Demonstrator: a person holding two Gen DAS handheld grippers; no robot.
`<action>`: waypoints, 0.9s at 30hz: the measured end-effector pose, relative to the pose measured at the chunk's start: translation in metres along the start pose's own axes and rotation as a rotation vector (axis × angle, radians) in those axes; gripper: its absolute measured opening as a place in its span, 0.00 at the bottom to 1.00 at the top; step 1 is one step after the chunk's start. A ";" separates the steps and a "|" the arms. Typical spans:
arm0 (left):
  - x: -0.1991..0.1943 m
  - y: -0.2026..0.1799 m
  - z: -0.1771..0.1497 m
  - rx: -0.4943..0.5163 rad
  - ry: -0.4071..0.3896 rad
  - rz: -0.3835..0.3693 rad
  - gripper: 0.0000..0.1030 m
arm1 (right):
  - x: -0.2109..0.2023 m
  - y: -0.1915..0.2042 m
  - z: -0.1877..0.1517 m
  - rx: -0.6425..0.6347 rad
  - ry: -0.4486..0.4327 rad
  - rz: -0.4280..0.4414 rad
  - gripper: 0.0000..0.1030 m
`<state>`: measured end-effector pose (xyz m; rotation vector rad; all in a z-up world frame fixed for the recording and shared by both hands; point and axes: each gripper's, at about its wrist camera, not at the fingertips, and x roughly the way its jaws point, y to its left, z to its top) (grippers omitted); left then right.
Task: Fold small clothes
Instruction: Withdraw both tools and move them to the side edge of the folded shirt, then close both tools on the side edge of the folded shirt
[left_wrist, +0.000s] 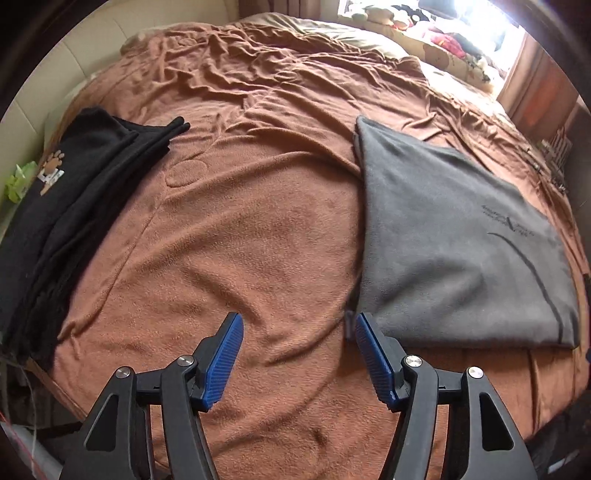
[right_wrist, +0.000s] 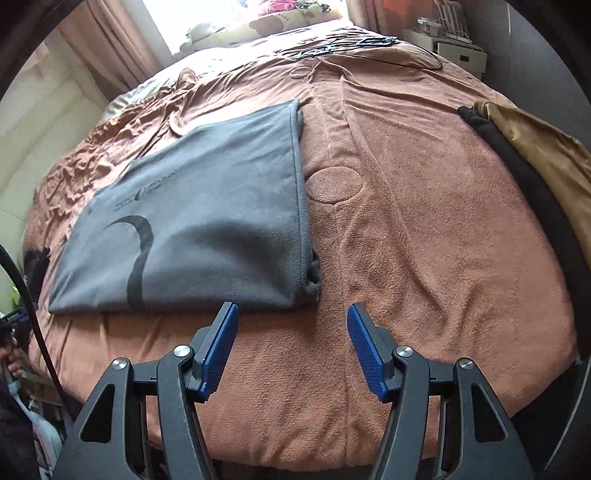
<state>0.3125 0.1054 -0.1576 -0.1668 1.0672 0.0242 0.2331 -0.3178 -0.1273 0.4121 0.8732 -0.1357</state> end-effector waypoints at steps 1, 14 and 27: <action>-0.002 -0.002 -0.001 -0.013 -0.003 -0.028 0.60 | -0.003 -0.004 -0.003 0.025 -0.009 0.031 0.57; 0.023 -0.002 -0.021 -0.256 0.049 -0.261 0.42 | 0.021 -0.055 -0.026 0.353 -0.036 0.250 0.41; 0.056 0.024 -0.028 -0.533 0.074 -0.407 0.40 | 0.048 -0.080 -0.036 0.533 -0.062 0.328 0.41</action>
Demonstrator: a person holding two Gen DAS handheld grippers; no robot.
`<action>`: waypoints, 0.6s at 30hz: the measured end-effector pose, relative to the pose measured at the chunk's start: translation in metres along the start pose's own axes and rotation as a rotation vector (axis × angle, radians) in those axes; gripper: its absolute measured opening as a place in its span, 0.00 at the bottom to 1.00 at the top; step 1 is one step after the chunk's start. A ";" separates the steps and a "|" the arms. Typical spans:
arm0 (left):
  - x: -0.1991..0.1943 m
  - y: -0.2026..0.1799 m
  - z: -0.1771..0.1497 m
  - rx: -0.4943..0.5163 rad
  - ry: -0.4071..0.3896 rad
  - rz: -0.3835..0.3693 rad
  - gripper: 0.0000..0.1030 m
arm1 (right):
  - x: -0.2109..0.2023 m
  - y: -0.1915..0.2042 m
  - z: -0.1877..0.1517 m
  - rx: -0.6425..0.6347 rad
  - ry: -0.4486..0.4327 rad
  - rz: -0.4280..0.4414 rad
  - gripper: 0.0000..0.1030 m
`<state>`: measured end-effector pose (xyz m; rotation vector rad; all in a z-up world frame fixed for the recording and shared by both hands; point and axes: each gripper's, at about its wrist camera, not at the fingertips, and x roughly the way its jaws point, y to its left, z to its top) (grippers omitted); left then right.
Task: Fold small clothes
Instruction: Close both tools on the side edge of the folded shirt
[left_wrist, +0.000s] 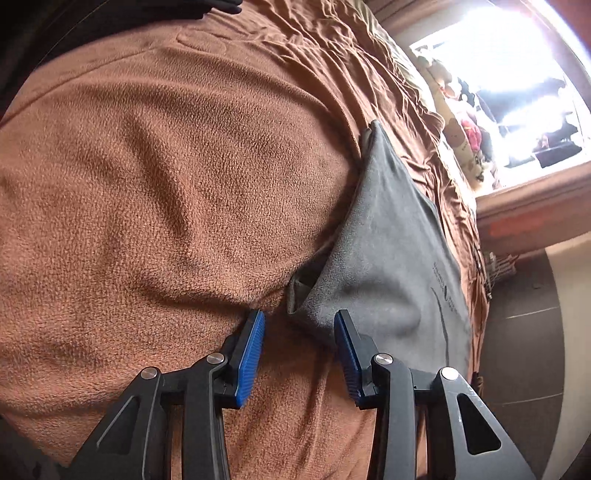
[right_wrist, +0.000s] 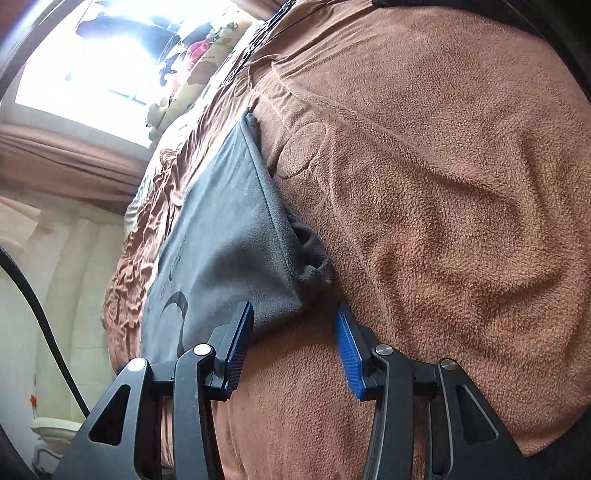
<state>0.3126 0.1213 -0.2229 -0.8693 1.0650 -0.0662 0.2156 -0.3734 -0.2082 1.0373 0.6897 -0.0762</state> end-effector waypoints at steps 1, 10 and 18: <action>0.001 0.001 0.000 -0.017 0.003 -0.004 0.40 | 0.001 -0.002 0.001 0.007 -0.006 0.009 0.41; 0.013 0.005 -0.007 -0.139 -0.008 -0.128 0.14 | 0.015 -0.005 0.013 -0.006 0.012 0.013 0.18; 0.003 0.008 -0.014 -0.122 -0.020 -0.161 0.12 | 0.003 -0.001 0.012 -0.028 0.002 0.088 0.14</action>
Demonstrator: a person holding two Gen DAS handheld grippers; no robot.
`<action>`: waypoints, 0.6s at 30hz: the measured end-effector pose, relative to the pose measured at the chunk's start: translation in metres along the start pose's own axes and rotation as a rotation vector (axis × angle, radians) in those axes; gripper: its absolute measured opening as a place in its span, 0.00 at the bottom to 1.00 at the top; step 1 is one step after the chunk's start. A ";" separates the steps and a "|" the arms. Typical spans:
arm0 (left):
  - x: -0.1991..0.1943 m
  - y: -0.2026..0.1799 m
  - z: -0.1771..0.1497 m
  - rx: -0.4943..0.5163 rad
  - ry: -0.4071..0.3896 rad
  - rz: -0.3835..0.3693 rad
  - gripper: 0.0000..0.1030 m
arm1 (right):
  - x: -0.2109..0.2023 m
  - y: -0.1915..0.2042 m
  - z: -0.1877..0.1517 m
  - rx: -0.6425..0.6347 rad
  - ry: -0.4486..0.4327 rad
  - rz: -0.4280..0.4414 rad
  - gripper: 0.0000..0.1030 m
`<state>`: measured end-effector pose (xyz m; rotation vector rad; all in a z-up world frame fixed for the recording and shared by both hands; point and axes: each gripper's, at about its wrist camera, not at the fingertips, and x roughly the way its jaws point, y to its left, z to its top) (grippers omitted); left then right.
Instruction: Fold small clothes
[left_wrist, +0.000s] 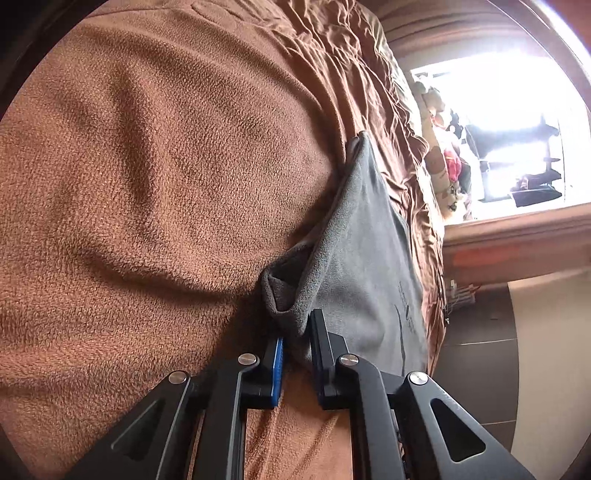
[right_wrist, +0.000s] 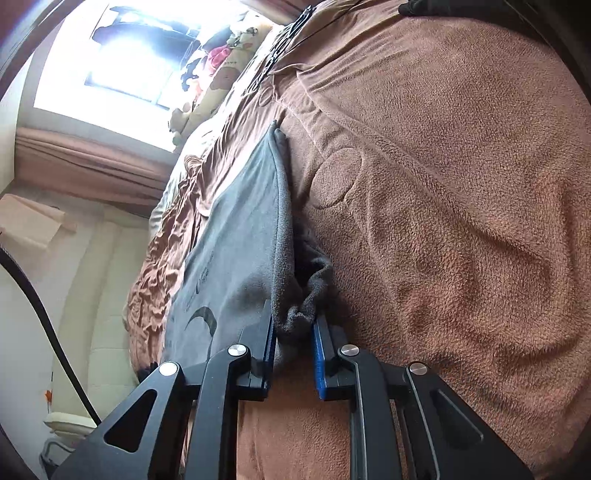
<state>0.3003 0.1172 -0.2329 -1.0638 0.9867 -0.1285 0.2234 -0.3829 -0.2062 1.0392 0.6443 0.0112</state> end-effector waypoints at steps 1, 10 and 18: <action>0.000 -0.001 -0.001 0.005 -0.002 0.006 0.12 | 0.002 -0.002 -0.001 0.002 0.007 -0.002 0.14; 0.009 0.003 0.002 0.012 -0.032 0.045 0.14 | 0.026 -0.009 -0.005 0.042 0.030 -0.001 0.27; 0.008 0.004 0.003 0.009 -0.068 0.037 0.14 | 0.034 -0.007 -0.002 0.041 -0.010 0.014 0.29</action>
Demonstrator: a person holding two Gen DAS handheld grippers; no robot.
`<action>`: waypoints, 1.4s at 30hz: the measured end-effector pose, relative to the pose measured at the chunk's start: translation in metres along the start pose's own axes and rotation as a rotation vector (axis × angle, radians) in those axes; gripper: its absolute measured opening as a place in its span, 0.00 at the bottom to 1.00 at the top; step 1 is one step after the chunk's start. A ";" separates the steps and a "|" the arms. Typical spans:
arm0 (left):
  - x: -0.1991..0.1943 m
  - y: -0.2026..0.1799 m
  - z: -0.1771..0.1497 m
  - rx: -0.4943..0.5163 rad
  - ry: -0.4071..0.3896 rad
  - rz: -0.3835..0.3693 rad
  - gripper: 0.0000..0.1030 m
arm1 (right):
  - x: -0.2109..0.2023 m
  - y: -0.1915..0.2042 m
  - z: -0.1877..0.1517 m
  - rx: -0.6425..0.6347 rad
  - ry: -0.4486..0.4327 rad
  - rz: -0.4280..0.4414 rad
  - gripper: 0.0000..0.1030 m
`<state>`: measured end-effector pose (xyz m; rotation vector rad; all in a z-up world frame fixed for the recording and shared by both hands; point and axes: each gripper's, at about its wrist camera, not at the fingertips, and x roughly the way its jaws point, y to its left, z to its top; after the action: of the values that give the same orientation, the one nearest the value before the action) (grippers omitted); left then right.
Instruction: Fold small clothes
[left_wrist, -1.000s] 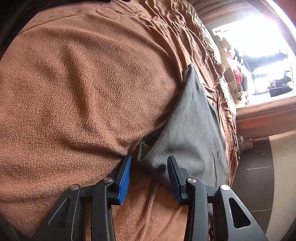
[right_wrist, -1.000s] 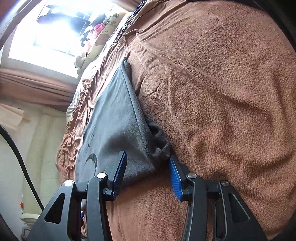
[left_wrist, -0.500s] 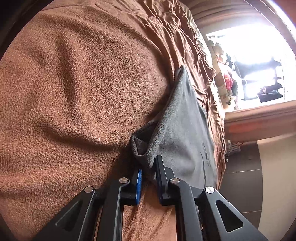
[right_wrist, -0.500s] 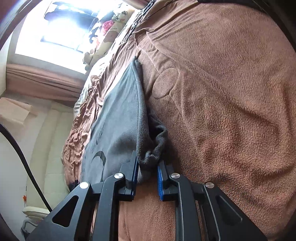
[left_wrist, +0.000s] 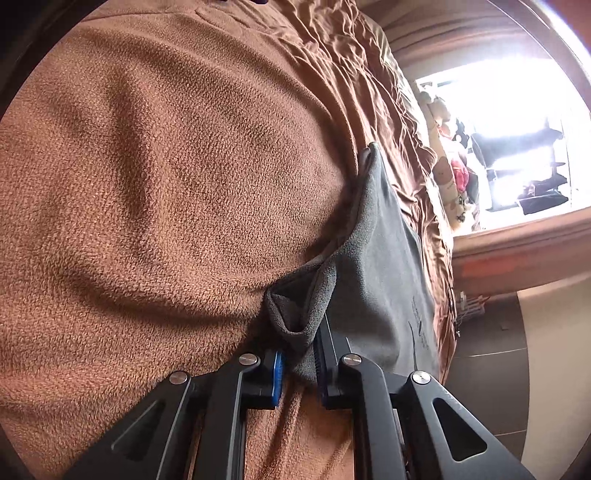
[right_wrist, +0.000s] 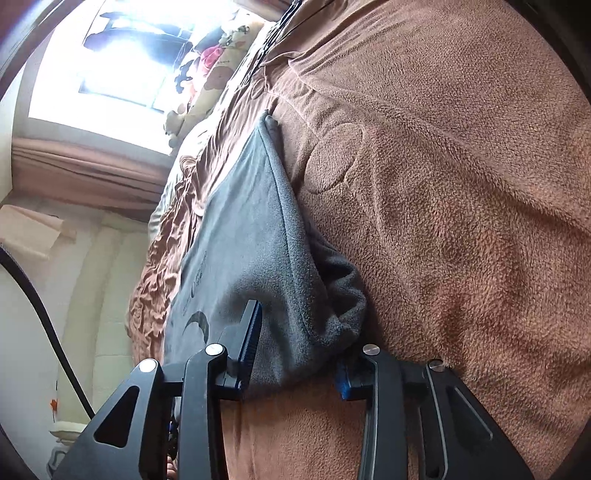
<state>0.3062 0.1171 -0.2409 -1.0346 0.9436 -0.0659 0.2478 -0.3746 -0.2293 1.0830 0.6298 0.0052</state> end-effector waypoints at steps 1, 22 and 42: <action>-0.002 0.001 -0.001 0.004 -0.004 0.002 0.14 | -0.002 0.000 -0.002 0.003 -0.007 0.001 0.24; -0.078 -0.026 0.009 0.076 -0.083 -0.078 0.04 | -0.042 0.022 -0.024 0.007 -0.037 0.034 0.00; -0.149 0.016 -0.028 0.102 -0.106 -0.067 0.04 | -0.090 0.020 -0.072 -0.083 0.003 -0.004 0.00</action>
<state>0.1884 0.1744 -0.1636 -0.9660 0.8017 -0.1134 0.1455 -0.3332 -0.1924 1.0015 0.6292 0.0298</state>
